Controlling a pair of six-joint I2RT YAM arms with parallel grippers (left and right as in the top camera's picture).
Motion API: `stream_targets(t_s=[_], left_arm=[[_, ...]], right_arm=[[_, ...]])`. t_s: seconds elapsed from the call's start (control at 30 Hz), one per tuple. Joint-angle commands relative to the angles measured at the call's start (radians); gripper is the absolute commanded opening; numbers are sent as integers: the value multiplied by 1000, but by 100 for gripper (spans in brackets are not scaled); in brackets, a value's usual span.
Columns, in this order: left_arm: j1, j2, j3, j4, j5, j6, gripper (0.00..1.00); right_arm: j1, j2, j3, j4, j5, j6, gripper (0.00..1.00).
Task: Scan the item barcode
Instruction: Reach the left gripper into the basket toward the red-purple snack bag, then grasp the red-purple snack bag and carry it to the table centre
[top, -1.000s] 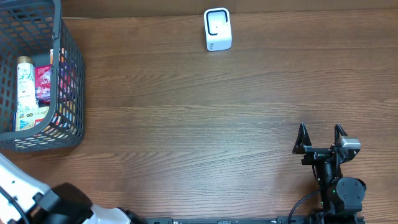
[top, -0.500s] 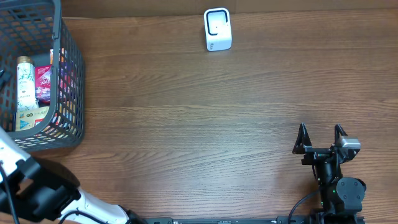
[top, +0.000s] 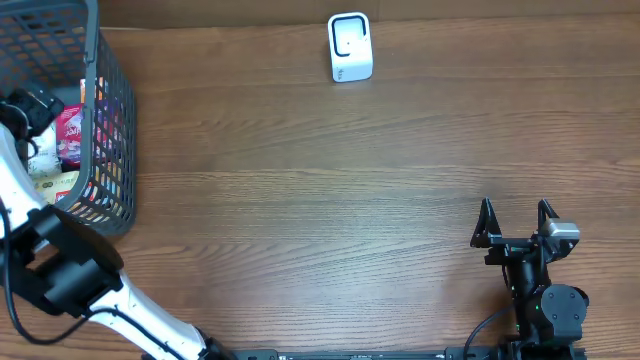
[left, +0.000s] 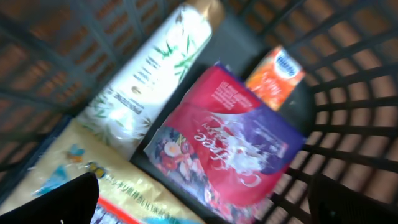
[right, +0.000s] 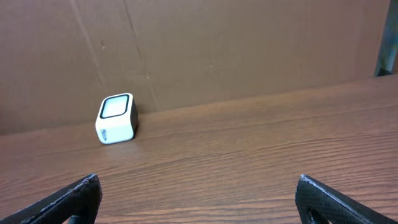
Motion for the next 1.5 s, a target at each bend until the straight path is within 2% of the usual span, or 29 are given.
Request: stream_targets(t_s=[0.0,0.27,0.47,0.53,0.63,0.7,0.73,0.8,0.97,1.13,1.27,1.47], left_arm=[[0,61,-2,5,29,15,100],[-1,171,-2,11,84,10,100],[-1,222,-3,10,81,4,92],[-1,229,-2,9,82,4,82],[-1,229,-2,9,82,4,50],[-1,228,-2,6,82,-3,23],[-1,228,-2,1,82,-9,14],[0,228,-2,-9,82,-20,4],[5,220,18,-52,82,-34,4],[5,173,111,-147,82,-34,4],[5,58,263,-243,82,-34,4],[5,-117,373,-269,131,-34,4]], right_arm=[[4,-7,-10,6,2,-4,100],[4,-7,-10,6,2,-4,100],[4,-7,-10,5,2,-4,100],[4,-7,-10,6,2,-4,100],[4,-7,-10,6,2,-4,100],[4,-7,-10,6,2,-4,100],[4,-7,-10,5,2,-4,100],[4,-7,-10,6,2,-4,100],[4,-7,-10,6,2,-4,100],[4,-7,-10,6,2,-4,100],[4,-7,-10,6,2,-4,100],[4,-7,-10,6,2,-4,100]])
